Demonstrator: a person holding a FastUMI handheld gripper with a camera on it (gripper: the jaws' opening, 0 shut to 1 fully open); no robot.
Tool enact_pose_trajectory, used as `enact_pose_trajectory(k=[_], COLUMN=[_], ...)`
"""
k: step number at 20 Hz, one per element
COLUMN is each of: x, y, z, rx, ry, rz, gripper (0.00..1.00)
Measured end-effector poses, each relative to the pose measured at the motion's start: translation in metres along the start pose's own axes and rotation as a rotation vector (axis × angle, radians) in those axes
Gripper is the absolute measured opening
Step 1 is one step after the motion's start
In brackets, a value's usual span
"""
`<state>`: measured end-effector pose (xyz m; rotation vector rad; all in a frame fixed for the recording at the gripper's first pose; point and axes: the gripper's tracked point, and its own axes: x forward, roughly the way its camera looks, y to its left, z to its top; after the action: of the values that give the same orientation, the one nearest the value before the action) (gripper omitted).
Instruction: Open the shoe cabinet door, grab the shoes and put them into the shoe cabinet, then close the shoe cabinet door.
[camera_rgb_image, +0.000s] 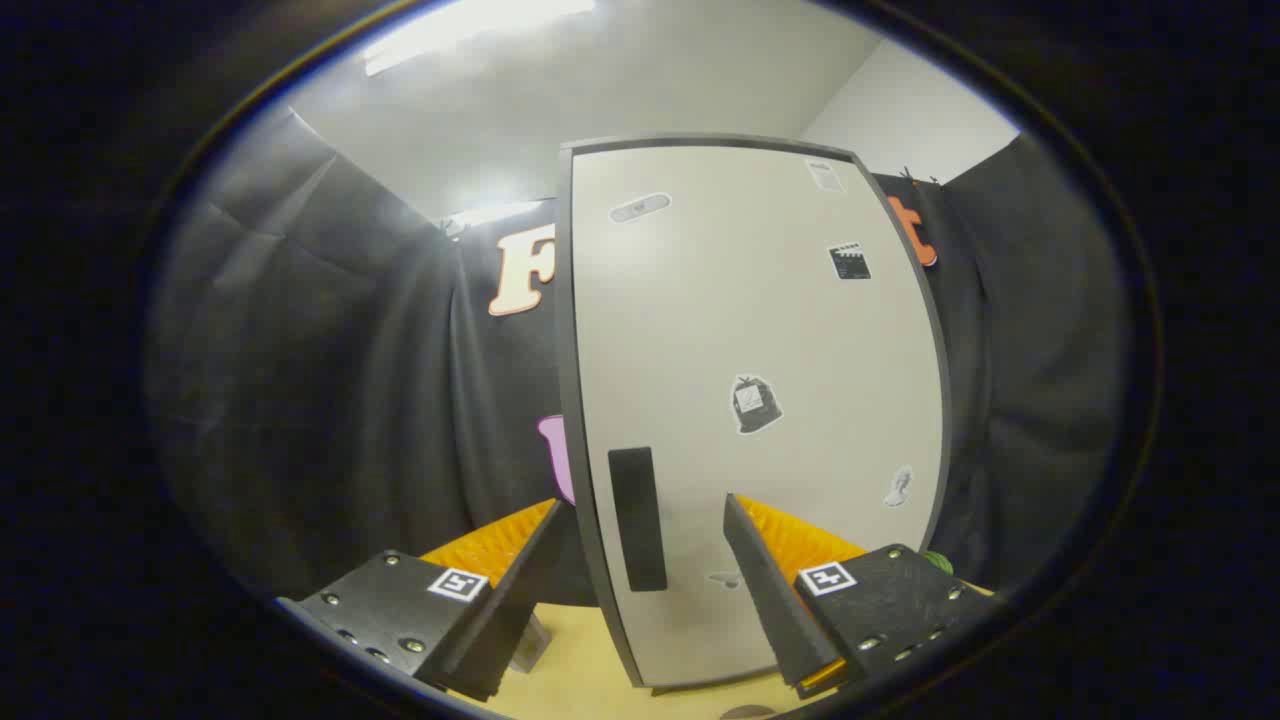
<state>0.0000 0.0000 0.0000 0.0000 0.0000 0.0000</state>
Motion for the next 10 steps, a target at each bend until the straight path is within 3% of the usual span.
enact_pose_trajectory(k=[10], x=[0.011], y=[0.002], z=[-0.013], rx=[-0.003], ry=[0.031], rz=[-0.010], gripper=[0.97])
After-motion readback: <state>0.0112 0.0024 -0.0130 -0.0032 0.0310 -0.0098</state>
